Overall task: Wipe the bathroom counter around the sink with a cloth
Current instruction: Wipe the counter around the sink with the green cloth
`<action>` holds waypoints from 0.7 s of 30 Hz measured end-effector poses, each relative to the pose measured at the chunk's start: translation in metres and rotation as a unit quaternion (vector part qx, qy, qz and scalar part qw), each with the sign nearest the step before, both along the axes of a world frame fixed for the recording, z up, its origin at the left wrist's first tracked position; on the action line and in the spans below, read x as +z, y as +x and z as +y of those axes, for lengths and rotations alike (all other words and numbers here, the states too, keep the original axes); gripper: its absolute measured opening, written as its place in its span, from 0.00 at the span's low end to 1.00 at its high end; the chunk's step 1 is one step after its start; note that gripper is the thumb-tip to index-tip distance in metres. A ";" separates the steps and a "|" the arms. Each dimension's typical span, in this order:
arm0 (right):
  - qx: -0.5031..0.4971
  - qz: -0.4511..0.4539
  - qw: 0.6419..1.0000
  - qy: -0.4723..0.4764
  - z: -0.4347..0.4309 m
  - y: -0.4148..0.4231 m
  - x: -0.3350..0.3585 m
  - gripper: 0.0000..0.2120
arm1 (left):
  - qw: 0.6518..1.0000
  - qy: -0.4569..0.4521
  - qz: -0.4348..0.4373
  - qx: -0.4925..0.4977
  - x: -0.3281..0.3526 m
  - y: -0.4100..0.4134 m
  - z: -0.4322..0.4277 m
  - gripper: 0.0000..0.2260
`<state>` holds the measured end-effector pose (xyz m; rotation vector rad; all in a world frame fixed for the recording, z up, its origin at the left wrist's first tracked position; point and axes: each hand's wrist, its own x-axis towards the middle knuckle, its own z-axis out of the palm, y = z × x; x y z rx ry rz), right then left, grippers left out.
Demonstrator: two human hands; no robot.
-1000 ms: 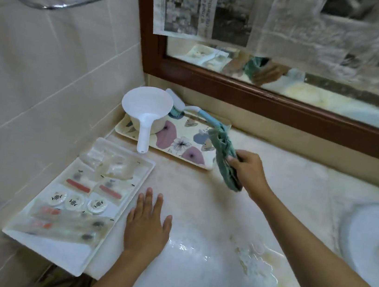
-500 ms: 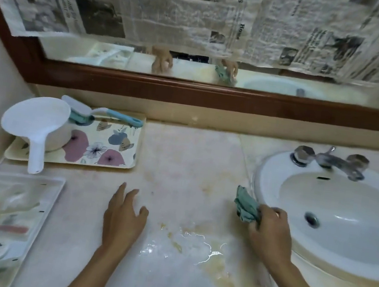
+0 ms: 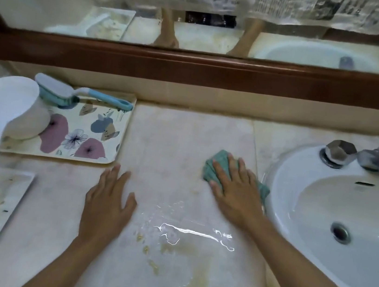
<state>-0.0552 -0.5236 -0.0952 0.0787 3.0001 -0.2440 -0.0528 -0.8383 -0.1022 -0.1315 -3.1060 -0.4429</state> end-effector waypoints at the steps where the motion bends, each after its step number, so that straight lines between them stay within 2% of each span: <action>1: -0.030 -0.004 1.000 -0.002 0.005 -0.020 -0.001 0.27 | 1.000 0.001 0.002 0.001 0.000 0.000 0.000 0.28; 4: -0.091 -0.018 0.996 -0.010 0.005 -0.073 -0.001 0.27 | 1.000 0.005 0.003 0.001 0.000 0.000 0.001 0.27; 7: -0.099 -0.026 0.994 -0.023 -0.025 -0.088 0.001 0.27 | 1.000 0.011 0.005 0.002 0.000 -0.002 0.000 0.27; 12: 0.069 0.000 0.997 -0.020 -0.084 0.001 -0.003 0.26 | 1.000 0.014 0.006 0.002 -0.001 -0.001 -0.001 0.27; 16: 0.165 -0.001 0.986 0.001 -0.044 0.066 -0.003 0.26 | 1.000 0.018 0.005 0.002 -0.003 -0.001 -0.002 0.26; 18: 0.157 -0.008 0.988 0.013 -0.017 0.062 -0.001 0.26 | 1.000 0.021 0.005 0.002 -0.004 -0.001 -0.003 0.26; 21: 0.048 -0.010 0.999 0.017 -0.019 0.030 0.002 0.27 | 1.000 0.024 0.008 0.005 -0.005 -0.001 -0.002 0.25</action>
